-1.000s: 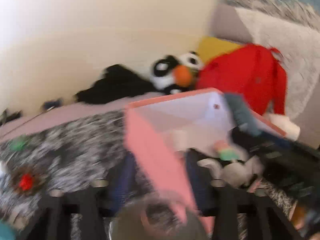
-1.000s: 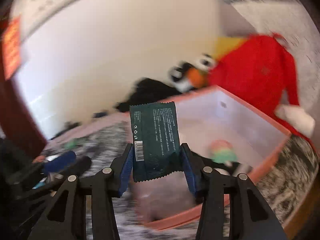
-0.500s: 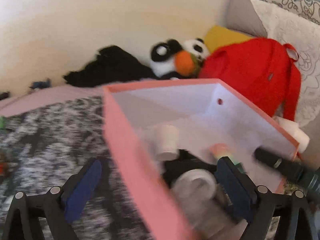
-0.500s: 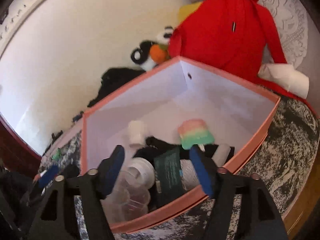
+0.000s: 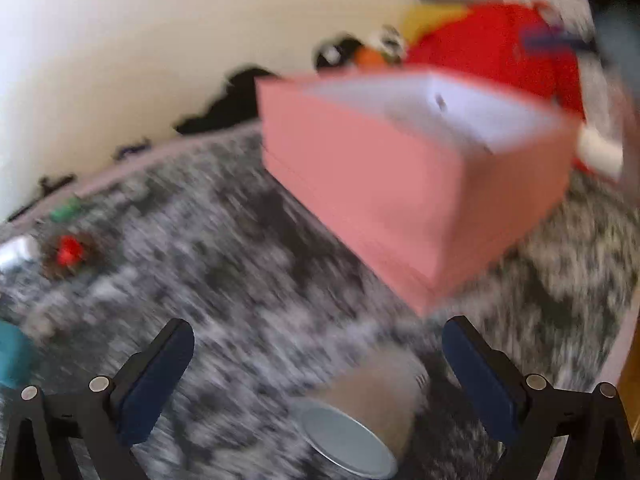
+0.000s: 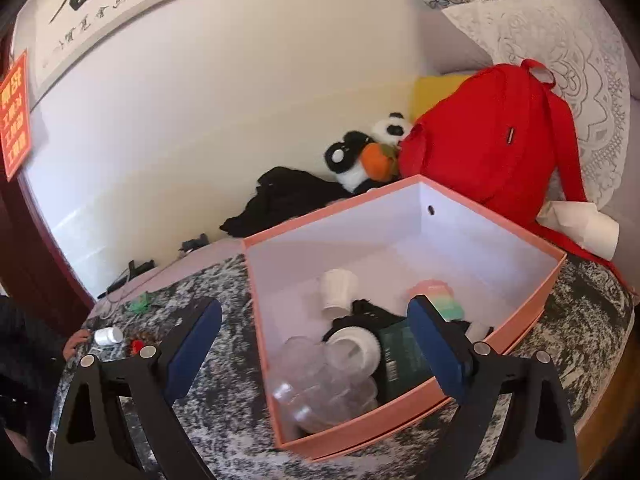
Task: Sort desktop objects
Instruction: 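Lower the grey ribbed cup into the pink box and open the left tool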
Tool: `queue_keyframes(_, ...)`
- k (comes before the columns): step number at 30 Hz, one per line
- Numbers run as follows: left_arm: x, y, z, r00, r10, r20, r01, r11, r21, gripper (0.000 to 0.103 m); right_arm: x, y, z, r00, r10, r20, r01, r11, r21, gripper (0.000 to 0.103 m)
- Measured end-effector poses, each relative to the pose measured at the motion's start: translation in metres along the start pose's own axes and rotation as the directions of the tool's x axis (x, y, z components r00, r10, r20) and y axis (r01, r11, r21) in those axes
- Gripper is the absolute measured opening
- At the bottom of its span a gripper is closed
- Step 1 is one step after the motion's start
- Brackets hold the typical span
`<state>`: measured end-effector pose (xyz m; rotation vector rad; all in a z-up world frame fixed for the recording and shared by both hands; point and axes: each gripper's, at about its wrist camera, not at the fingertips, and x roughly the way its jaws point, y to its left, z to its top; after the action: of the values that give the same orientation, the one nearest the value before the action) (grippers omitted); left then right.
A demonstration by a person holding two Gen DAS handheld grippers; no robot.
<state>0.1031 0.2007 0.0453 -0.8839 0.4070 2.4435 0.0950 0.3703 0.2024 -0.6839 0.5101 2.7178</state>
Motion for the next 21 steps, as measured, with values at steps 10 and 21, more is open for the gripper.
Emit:
queue_keyframes(10, -0.017, 0.024, 0.028, 0.989, -0.099, 0.106, 0.110, 0.989, -0.104, 0.059, -0.008, -0.019, 0.003, 0.999, 0.004, 0.033, -0.007, 0.997, 0.078, 0.096)
queue_keyframes(21, 0.045, -0.039, 0.194, 0.988, -0.146, 0.046, 0.146, 0.989, 0.005, 0.080, -0.029, -0.097, 0.013, 0.988, -0.087, 0.131, 0.033, 0.928, 0.370, 0.096)
